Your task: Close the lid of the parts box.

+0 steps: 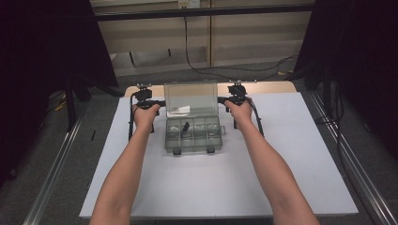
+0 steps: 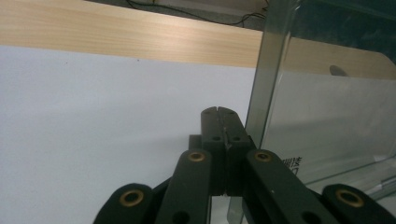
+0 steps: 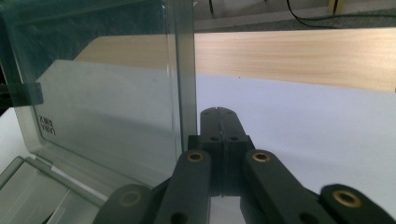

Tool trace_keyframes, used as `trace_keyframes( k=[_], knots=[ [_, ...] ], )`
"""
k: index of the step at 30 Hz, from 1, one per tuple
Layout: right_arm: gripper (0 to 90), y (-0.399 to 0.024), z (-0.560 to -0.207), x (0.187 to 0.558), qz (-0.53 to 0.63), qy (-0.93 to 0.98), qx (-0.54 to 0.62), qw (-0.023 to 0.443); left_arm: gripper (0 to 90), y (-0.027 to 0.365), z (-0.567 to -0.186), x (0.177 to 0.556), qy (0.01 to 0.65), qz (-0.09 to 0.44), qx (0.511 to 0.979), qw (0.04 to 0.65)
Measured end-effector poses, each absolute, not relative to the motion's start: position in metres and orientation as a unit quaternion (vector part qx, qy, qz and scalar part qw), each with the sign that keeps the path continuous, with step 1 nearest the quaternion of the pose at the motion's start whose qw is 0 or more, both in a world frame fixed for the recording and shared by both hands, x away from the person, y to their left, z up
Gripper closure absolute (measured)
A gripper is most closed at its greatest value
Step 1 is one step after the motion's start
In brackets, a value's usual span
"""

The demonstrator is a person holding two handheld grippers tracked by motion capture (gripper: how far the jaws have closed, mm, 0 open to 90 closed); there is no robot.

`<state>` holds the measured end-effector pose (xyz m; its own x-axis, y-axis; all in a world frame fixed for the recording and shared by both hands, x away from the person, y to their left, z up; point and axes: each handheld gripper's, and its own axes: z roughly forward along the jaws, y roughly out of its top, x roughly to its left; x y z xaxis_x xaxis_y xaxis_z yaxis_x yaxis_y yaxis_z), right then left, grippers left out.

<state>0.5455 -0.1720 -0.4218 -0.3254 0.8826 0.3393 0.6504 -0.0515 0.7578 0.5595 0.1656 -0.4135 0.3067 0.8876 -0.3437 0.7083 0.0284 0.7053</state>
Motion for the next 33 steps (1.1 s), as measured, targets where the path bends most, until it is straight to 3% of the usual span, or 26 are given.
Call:
trace_keyframes(
  k=[13, 33],
  knots=[
    [90.0, -0.170, -0.410, 0.526, 0.448, 0.701, 0.530, 0.164, 90.0, 0.160, -0.400, 0.539, 0.550, 0.149, 0.712, 0.409],
    [90.0, -0.164, -0.403, 0.504, 0.427, 0.719, 0.511, 0.200, 90.0, 0.158, -0.393, 0.520, 0.541, 0.171, 0.723, 0.395]
  ],
)
